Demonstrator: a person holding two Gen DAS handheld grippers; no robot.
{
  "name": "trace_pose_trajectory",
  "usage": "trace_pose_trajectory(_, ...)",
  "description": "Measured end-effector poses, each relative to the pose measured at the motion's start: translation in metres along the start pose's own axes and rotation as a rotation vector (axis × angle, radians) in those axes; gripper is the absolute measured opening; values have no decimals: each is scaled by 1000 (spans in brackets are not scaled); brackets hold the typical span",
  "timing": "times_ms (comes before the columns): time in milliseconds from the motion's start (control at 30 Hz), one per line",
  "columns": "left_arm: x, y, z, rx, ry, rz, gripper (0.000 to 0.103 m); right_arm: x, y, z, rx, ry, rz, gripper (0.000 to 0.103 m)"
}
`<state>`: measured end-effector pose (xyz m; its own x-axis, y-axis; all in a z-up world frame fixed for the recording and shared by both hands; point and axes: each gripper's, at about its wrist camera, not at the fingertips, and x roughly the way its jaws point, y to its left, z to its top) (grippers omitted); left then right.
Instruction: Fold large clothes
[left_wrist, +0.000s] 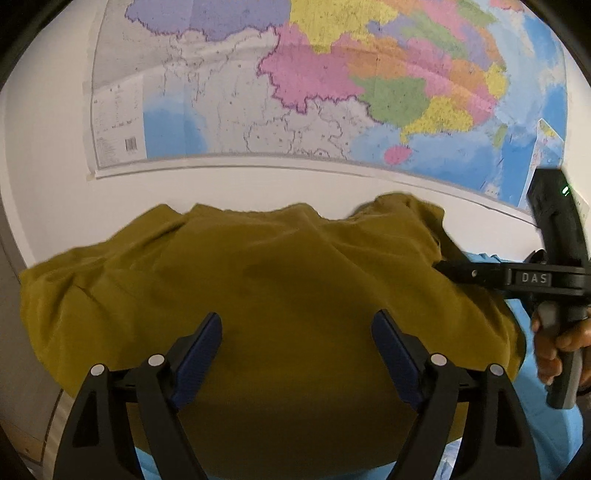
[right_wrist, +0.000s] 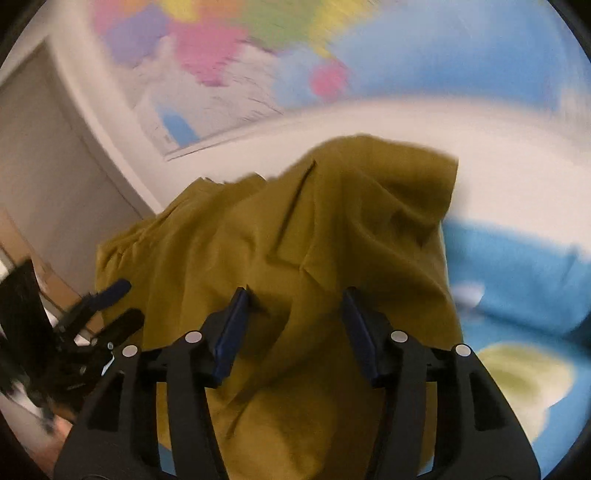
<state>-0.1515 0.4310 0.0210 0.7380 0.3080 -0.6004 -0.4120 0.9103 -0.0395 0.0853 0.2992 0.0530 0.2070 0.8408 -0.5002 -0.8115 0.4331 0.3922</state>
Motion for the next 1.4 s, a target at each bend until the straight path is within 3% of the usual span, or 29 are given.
trace_pose_trajectory(67,4,0,-4,0,10,4,82,5,-11,-3,43,14,42,52)
trace_pose_trajectory(200,7,-2,-7,7,6,18,84,-7,0,3,5,23,-4,54)
trace_pose_trajectory(300,6,0,-6,-2,2,10,85,-34,20,7,-73,-51,-35,54)
trace_pose_trajectory(433,10,-1,-6,5,0,21,88,-48,45,12,-154,-113,-5,54)
trace_pose_trajectory(533,17,-1,-6,-8,5,26,91,-32,55,12,-206,-92,-47,56)
trace_pose_trajectory(600,19,-1,-5,-14,3,28,92,-4,47,10,-172,-16,-57,52)
trace_pose_trajectory(767,27,-3,1,-13,18,55,94,24,24,7,-90,31,1,53)
trace_pose_trajectory(900,26,-3,4,-28,19,61,94,10,25,7,-83,22,15,54)
trace_pose_trajectory(1000,21,-4,1,-32,16,72,94,-11,28,1,-88,-25,31,62)
trace_pose_trajectory(1167,4,-6,-7,-39,-15,75,94,-36,37,-20,-145,-69,13,63)
trace_pose_trajectory(1300,-10,3,-6,-47,-46,107,94,-48,47,-37,-203,-91,-23,63)
trace_pose_trajectory(1400,-16,33,10,-70,-74,177,94,-51,50,-35,-228,-99,-42,63)
